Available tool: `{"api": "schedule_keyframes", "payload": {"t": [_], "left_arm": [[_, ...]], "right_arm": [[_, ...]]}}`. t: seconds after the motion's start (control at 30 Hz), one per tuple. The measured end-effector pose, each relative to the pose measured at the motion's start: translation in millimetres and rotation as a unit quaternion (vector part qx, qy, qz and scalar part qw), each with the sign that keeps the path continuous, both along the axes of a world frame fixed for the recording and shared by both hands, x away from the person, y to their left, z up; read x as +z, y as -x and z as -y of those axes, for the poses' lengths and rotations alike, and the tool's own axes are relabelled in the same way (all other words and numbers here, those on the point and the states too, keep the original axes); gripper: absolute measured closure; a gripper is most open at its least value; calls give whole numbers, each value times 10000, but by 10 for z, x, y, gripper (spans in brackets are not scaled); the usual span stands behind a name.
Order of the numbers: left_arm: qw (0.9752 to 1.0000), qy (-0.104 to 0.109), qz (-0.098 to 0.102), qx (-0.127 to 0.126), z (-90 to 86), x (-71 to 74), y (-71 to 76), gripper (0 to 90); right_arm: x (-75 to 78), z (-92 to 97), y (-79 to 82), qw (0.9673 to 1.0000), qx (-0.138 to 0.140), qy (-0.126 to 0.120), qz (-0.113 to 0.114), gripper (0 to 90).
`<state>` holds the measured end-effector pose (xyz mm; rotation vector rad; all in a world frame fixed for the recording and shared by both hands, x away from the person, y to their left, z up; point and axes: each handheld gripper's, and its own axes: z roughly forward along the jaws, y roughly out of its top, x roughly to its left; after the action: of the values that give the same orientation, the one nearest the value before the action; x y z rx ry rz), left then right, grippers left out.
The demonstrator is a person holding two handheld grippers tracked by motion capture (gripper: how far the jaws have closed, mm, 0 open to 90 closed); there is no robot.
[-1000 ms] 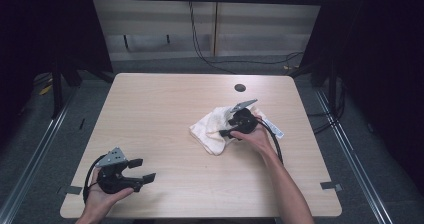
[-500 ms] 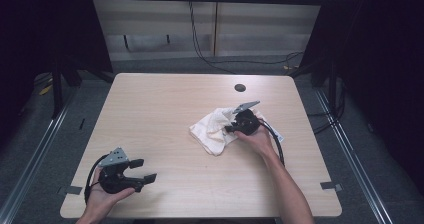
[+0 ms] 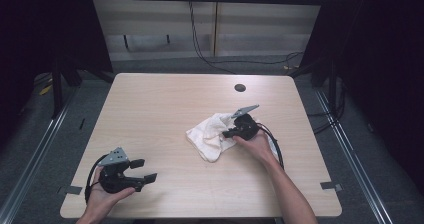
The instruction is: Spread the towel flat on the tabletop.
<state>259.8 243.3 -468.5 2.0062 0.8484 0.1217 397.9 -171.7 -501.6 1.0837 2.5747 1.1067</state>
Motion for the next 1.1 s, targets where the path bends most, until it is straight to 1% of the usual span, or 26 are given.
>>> {"api": "schedule_keyframes", "payload": {"t": [0.1,0.23,0.33,0.4,0.47,0.5,0.53,0.6,0.63,0.67,0.7,0.77,0.83,0.9,0.97,1.03,1.1], "left_arm": [[10000,-10,0,5,1,-1,-5,245],[10000,-36,-4,2,7,-6,-6,248],[10000,-47,-3,23,12,-4,-9,254],[10000,-30,16,53,17,17,-32,307],[9999,-13,95,83,27,43,-56,315],[9999,-4,120,58,29,50,-68,314],[9999,34,97,60,37,48,-79,314],[10000,5,63,4,46,44,-92,314],[10000,37,52,-13,46,44,-91,322],[10000,28,62,-32,44,46,-88,339],[10000,19,62,-41,45,48,-83,346],[9998,18,50,-177,45,57,-75,386],[9998,-40,116,-164,60,72,-61,400],[9997,-42,133,-210,71,80,-59,401],[9997,-61,123,-187,84,76,-55,403],[9997,-111,132,-172,85,70,-54,410],[9997,-96,122,-167,81,67,-53,410]], "right_arm": [[1,-35,56,10000,65,-40,-36,835],[11,-95,131,9999,142,7,-37,837],[11,-128,168,9997,230,-9,-43,837],[28,-158,193,9995,292,59,-72,839],[33,-174,214,9994,313,82,-97,839],[36,-181,222,9994,323,85,-117,840],[43,-188,235,9994,304,130,-130,841],[41,-205,259,9992,347,75,-159,843],[40,-215,277,9993,338,58,-168,843],[35,-219,287,9991,391,38,-152,843],[38,-230,308,9990,390,25,-194,843],[40,-254,343,9989,419,33,-193,843],[41,-278,380,9988,445,28,-209,843],[42,-317,431,9985,504,11,-218,844],[55,-361,487,9982,545,64,-260,843],[59,-409,535,9979,596,95,-228,843],[67,-457,588,9977,620,128,-251,843]]}}
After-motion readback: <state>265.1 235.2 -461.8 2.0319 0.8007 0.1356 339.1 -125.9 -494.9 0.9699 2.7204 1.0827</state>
